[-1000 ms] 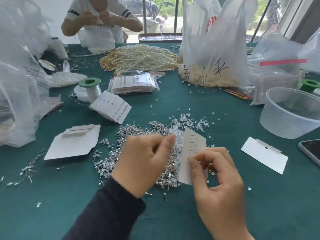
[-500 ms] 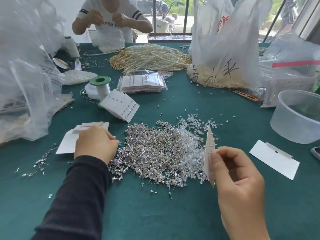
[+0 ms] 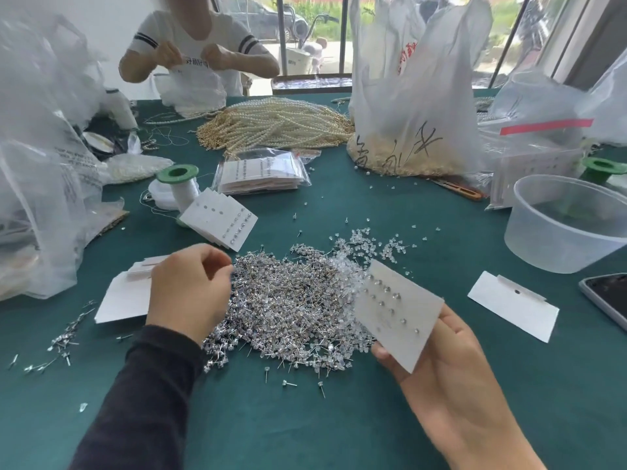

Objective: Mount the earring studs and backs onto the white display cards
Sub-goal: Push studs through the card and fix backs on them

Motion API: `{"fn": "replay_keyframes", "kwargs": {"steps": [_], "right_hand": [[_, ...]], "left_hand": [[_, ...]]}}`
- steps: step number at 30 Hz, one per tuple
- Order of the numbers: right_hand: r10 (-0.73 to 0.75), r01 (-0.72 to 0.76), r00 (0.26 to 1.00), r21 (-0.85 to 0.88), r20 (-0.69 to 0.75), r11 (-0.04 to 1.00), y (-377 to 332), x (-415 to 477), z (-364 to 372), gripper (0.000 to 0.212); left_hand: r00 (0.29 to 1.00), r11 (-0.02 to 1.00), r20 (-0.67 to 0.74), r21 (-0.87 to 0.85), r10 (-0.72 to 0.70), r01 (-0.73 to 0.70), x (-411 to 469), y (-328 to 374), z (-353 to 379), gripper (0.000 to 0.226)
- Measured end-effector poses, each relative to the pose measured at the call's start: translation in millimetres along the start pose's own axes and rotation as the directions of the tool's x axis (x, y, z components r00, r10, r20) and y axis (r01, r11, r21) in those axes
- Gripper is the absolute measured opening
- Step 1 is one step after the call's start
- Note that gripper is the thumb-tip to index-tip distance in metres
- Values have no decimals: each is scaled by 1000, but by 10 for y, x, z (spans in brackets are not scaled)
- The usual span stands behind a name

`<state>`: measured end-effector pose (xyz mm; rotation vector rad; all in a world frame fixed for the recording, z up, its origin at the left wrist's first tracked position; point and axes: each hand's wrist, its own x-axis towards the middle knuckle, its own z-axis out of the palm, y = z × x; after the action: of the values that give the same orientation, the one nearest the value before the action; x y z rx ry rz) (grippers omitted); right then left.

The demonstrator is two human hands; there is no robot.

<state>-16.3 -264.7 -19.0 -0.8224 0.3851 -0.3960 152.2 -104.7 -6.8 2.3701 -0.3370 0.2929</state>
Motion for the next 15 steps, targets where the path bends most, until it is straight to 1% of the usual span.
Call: {"fn": "replay_keyframes", "kwargs": {"steps": [1,2,4,5,6,7,8,10,12,15], "right_hand": [[49,-49,998,31,27,998,-10,-2,1,33],[83,-86,995,49,50,995,-18,-4,10,39],[114,-120,990,74,83,990,-25,-6,28,45],[118,-126,988,83,95,989,-25,-2,37,47],[120,-130,987,87,109,988,-24,0,45,47],[119,-130,984,82,129,988,-20,1,54,45],[114,-126,983,71,147,990,-19,0,61,40],[105,-116,981,61,162,991,-14,-4,63,27],[104,-117,981,69,164,991,-8,-2,55,22],[102,-115,983,76,151,991,25,17,41,26]], "left_hand": [[999,990,9,-136,41,-40,-57,109,-14,11],[996,954,32,-292,86,-73,-135,229,-18,12],[977,807,58,-574,205,-135,-336,453,7,15],[959,738,52,-651,278,-179,-449,542,43,14],[933,691,36,-682,357,-238,-558,612,94,12],[905,668,10,-678,426,-307,-656,663,152,10],[880,665,-25,-645,474,-377,-734,692,208,10],[849,684,-96,-549,519,-480,-812,700,300,12],[851,704,-125,-508,510,-496,-825,694,330,12],[839,704,-146,-482,523,-522,-817,689,330,11]]}}
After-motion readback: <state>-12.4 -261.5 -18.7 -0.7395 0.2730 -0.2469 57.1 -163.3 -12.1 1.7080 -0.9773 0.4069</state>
